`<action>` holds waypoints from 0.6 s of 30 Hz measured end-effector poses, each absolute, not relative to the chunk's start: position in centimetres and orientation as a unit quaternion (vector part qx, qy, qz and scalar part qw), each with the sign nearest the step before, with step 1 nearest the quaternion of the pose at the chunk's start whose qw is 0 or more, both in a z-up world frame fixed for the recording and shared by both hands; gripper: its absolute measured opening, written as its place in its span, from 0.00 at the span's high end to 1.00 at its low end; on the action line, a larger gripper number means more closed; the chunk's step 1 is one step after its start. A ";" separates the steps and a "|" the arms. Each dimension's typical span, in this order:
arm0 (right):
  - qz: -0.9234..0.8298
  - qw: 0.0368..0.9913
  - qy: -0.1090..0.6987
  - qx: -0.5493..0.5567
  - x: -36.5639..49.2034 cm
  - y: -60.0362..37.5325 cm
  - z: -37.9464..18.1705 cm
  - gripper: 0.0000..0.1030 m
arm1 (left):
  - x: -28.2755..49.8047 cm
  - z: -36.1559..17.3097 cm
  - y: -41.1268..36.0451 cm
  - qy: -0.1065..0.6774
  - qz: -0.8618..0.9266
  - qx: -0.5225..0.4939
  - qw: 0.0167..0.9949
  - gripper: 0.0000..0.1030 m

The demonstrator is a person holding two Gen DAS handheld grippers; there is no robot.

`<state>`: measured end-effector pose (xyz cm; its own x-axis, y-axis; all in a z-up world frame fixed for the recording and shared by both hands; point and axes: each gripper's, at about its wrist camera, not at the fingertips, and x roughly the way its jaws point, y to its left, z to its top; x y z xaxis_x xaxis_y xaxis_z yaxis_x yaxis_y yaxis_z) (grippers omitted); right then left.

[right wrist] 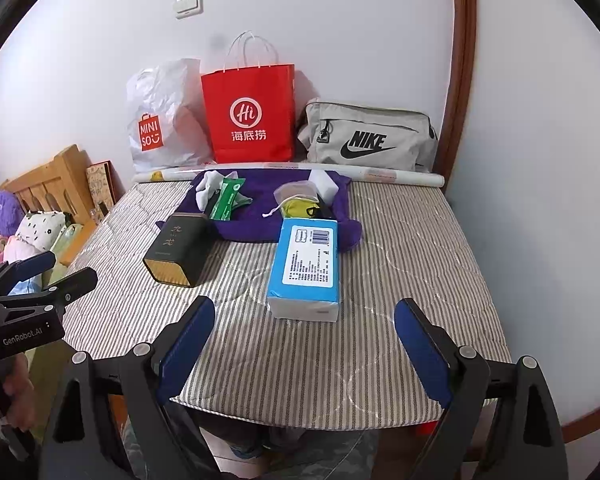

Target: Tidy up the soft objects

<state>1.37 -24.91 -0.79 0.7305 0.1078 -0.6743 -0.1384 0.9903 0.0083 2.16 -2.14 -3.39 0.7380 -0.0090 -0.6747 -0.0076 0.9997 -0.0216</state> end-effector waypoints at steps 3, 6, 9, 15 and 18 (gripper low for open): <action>0.067 0.930 0.361 -0.022 1.4 -24.9 -0.8 0.12 | 2.2 -3.4 -2.1 0.362 -0.001 -0.011 0.932 0.10; 0.067 0.930 0.361 -0.022 1.4 -24.8 -0.8 0.12 | 2.2 -3.5 -2.2 0.362 -0.002 -0.010 0.932 0.10; 0.066 0.930 0.361 -0.022 1.4 -24.8 -0.8 0.12 | 2.2 -3.5 -2.3 0.363 -0.003 -0.010 0.932 0.10; 0.068 0.930 0.362 -0.021 1.4 -24.9 -0.8 0.12 | 2.1 -3.5 -2.4 0.363 -0.002 -0.010 0.932 0.10; 0.068 0.929 0.362 -0.021 1.5 -24.9 -0.8 0.12 | 2.2 -3.5 -2.4 0.363 -0.002 -0.010 0.932 0.10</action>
<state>1.45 -24.90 -0.81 0.7285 0.1102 -0.6761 -0.1410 0.9900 0.0094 2.15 -2.40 -3.55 0.7367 -0.0108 -0.6761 -0.0035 0.9998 -0.0198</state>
